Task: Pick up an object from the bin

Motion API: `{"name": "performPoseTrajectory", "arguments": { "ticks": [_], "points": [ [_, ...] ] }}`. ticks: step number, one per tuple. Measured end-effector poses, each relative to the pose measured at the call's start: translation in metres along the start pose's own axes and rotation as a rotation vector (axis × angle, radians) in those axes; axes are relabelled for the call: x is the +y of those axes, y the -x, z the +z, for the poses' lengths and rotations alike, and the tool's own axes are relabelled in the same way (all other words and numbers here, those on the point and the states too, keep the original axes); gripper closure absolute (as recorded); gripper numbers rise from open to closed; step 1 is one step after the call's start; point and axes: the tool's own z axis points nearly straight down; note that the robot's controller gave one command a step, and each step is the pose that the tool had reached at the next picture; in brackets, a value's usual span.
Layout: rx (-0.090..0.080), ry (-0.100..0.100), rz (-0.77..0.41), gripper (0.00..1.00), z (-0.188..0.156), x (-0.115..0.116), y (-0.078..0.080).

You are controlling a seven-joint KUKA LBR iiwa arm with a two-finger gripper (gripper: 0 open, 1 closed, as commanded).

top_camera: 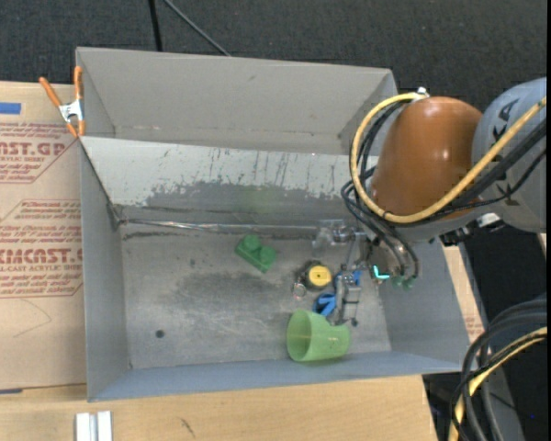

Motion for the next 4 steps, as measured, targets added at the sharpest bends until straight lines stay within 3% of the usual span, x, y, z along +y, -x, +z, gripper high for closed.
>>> {"name": "performPoseTrajectory", "arguments": {
  "ticks": [1,4],
  "points": [
    [-0.009,-0.001,-0.428,0.00,0.135,-0.053,0.050],
    [-0.012,-0.001,-0.428,0.00,0.133,-0.065,0.059]
  ]
}}
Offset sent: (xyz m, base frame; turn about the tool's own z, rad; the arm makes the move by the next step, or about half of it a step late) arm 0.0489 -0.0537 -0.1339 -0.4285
